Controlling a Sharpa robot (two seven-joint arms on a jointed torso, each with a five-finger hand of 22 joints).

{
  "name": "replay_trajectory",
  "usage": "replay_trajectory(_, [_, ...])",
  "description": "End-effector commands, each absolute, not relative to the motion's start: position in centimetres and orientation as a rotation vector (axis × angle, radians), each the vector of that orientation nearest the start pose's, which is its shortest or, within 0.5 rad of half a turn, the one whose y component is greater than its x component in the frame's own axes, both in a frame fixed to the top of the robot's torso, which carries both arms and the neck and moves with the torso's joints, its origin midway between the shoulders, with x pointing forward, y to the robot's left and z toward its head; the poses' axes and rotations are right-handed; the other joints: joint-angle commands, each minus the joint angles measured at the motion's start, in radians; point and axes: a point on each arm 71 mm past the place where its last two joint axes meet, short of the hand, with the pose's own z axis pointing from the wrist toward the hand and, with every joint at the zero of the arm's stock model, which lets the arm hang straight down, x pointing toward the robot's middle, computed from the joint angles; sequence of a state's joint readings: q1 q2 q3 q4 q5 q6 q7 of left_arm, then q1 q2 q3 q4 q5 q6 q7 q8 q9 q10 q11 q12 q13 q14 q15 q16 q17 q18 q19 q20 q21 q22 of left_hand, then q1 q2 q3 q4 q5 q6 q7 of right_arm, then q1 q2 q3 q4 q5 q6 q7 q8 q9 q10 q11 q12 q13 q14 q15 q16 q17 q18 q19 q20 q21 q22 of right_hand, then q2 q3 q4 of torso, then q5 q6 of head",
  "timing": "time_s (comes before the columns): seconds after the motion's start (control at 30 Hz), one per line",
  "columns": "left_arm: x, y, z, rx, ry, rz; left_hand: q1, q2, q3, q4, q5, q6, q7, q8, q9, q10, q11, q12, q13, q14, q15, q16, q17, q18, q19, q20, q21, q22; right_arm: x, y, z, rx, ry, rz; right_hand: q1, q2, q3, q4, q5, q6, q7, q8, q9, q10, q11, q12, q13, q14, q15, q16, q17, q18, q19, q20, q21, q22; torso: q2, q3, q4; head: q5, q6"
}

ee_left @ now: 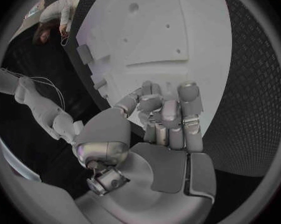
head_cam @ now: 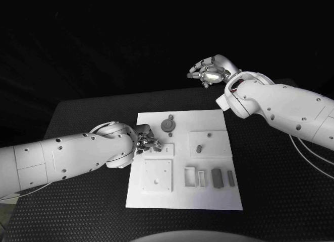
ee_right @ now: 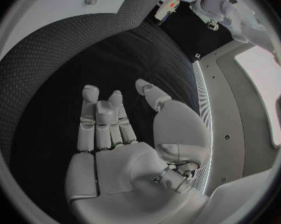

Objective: Assemble the parts on the task board

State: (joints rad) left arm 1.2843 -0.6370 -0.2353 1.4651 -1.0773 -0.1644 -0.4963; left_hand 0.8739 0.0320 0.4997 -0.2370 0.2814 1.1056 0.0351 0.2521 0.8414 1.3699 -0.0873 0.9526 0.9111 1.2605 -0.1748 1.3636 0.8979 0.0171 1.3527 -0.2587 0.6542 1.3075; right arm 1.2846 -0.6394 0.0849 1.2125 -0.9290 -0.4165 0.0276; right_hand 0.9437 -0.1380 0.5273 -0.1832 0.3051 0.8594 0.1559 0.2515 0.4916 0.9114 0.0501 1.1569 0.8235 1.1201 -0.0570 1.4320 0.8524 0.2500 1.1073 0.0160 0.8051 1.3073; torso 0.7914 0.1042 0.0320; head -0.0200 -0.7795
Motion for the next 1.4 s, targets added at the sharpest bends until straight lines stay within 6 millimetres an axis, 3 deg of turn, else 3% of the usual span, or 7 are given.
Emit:
replay_trajectory(0.03, [47.61, 13.85, -24.49, -0.125, 2.190, -0.446, 0.022, 0.020, 0.016, -0.008, -0.003, 0.173, -0.042, 0.004, 0.010, -0.018, -0.027, 0.004, -0.001, -0.029, -0.033, 0.004, -0.001, 0.018, 0.005, 0.004, 0.006, 0.018, 56.73, -19.65, -11.01, 0.380, 1.446, 0.917, -0.011, 0.002, 0.001, 0.006, 0.004, -0.002, 0.006, -0.004, -0.002, -0.006, 0.000, 0.005, -0.001, -0.008, -0.001, -0.004, 0.002, 0.012, -0.006, -0.004, -0.004, 0.019, 0.000, -0.0002, -0.0002, 0.000, 0.000])
replay_trajectory(0.6, [47.78, 13.65, -24.47, -0.125, 2.183, -0.447, -0.064, -0.046, -0.038, 0.038, -0.020, 0.177, -0.046, 0.011, 0.021, -0.017, -0.031, 0.006, -0.003, -0.028, -0.036, 0.006, -0.003, 0.021, 0.006, 0.004, 0.005, 0.018, 56.70, -19.71, -11.01, 0.384, 1.447, 0.920, -0.012, 0.001, 0.002, 0.006, 0.004, -0.002, 0.006, -0.005, -0.002, -0.006, 0.000, 0.005, -0.001, -0.008, -0.001, -0.004, 0.002, 0.012, -0.006, -0.004, -0.004, 0.019, 0.000, 0.0002, -0.0001, -0.003, 0.003])
replay_trajectory(0.67, [47.78, 13.61, -24.47, -0.123, 2.184, -0.448, -0.083, -0.058, -0.046, 0.050, -0.032, 0.176, -0.047, 0.012, 0.022, -0.016, -0.032, 0.006, -0.003, -0.028, -0.037, 0.007, -0.004, 0.022, 0.006, 0.004, 0.004, 0.017, 56.70, -19.72, -11.01, 0.385, 1.447, 0.919, -0.012, 0.001, 0.002, 0.006, 0.004, -0.002, 0.006, -0.005, -0.002, -0.006, 0.000, 0.005, -0.001, -0.008, -0.001, -0.004, 0.002, 0.012, -0.006, -0.004, -0.004, 0.019, 0.000, 0.0002, -0.0001, -0.003, 0.003])
replay_trajectory(0.7, [47.78, 13.60, -24.47, -0.123, 2.184, -0.448, -0.092, -0.063, -0.049, 0.055, -0.061, 0.176, -0.048, 0.012, 0.023, -0.016, -0.033, 0.006, -0.004, -0.028, -0.038, 0.007, -0.004, 0.024, 0.006, 0.003, 0.004, 0.018, 56.70, -19.74, -11.01, 0.385, 1.447, 0.919, -0.012, 0.001, 0.002, 0.006, 0.004, -0.002, 0.006, -0.005, -0.002, -0.006, 0.000, 0.005, -0.001, -0.008, -0.001, -0.004, 0.002, 0.012, -0.006, -0.004, -0.004, 0.019, 0.000, 0.0002, -0.0001, -0.003, 0.003])
replay_trajectory(0.8, [47.76, 13.50, -24.45, -0.122, 2.183, -0.450, -0.102, -0.072, -0.050, 0.063, -0.072, 0.176, -0.049, 0.012, 0.023, -0.016, -0.034, 0.006, -0.004, -0.027, -0.039, 0.007, -0.004, 0.025, 0.006, 0.003, 0.003, 0.017, 56.70, -19.76, -11.01, 0.385, 1.447, 0.919, -0.012, 0.001, 0.002, 0.006, 0.004, -0.002, 0.006, -0.005, -0.002, -0.006, 0.000, 0.005, -0.001, -0.008, -0.001, -0.004, 0.002, 0.012, -0.006, -0.004, -0.004, 0.019, 0.000, -0.0002, -0.0003, -0.003, 0.002])
replay_trajectory(1.27, [47.79, 13.39, -24.39, -0.129, 2.175, -0.459, -0.122, -0.088, -0.051, 0.083, -0.083, 0.177, -0.050, 0.013, 0.024, -0.015, -0.035, 0.007, -0.004, -0.027, -0.041, 0.008, -0.005, 0.026, 0.007, 0.002, 0.002, 0.018, 56.72, -19.77, -11.02, 0.385, 1.447, 0.918, -0.012, 0.001, 0.002, 0.006, 0.004, -0.003, 0.006, -0.005, -0.002, -0.007, 0.000, 0.006, -0.001, -0.008, -0.001, -0.004, 0.002, 0.012, -0.006, -0.004, -0.004, 0.019, 0.000, -0.0010, 0.0005, -0.005, 0.003])
replay_trajectory(1.4, [47.90, 13.51, -24.37, -0.136, 2.168, -0.457, -0.138, -0.106, -0.046, 0.110, -0.157, 0.176, -0.052, 0.013, 0.026, -0.016, -0.036, 0.007, -0.005, -0.028, -0.043, 0.008, -0.005, 0.029, 0.006, 0.001, 0.000, 0.017, 56.73, -19.77, -11.02, 0.386, 1.447, 0.918, -0.013, 0.001, 0.002, 0.007, 0.004, -0.003, 0.006, -0.005, -0.002, -0.007, 0.000, 0.006, -0.001, -0.008, -0.001, -0.005, 0.002, 0.012, -0.006, -0.004, -0.004, 0.019, 0.001, -0.0007, -0.0003, -0.005, 0.005])
